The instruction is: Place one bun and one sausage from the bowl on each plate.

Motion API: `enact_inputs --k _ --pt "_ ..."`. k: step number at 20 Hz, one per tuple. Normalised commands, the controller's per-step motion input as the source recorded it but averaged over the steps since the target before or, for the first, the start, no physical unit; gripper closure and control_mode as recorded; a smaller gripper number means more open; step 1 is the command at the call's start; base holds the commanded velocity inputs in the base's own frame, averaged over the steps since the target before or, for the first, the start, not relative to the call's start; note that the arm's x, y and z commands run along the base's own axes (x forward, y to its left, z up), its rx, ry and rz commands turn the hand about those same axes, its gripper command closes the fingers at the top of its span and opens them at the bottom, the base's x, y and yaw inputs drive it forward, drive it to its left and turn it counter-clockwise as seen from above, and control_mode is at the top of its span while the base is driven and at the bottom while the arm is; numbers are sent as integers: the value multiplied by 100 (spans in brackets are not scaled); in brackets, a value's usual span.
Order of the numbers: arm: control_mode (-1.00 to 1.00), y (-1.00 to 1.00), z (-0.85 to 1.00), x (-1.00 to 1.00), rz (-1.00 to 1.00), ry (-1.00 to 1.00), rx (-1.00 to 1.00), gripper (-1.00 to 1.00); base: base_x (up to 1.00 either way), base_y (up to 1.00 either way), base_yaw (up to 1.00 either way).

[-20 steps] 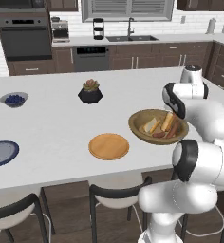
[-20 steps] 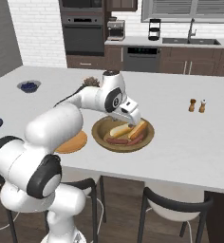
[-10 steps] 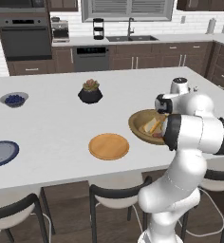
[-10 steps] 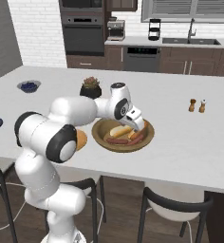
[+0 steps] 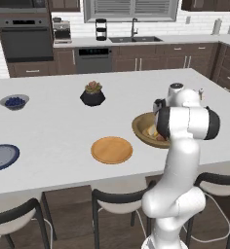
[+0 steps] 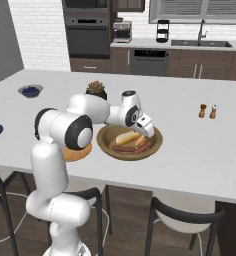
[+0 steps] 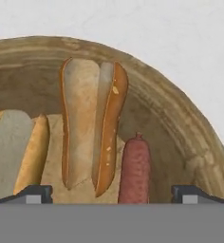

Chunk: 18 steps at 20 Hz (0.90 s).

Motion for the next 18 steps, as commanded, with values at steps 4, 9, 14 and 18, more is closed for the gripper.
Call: enact_inputs --k 4,9,14,18 --pt "-100 -20 -31 55 0 6 0 -100 0 0 0" --pt "-100 -12 -33 53 0 6 0 -100 0 0 0" --pt "-100 -1 -43 28 -1 9 -1 -100 0 0 0" --pt "-100 0 -54 5 -3 8 -6 100 0 0 0"
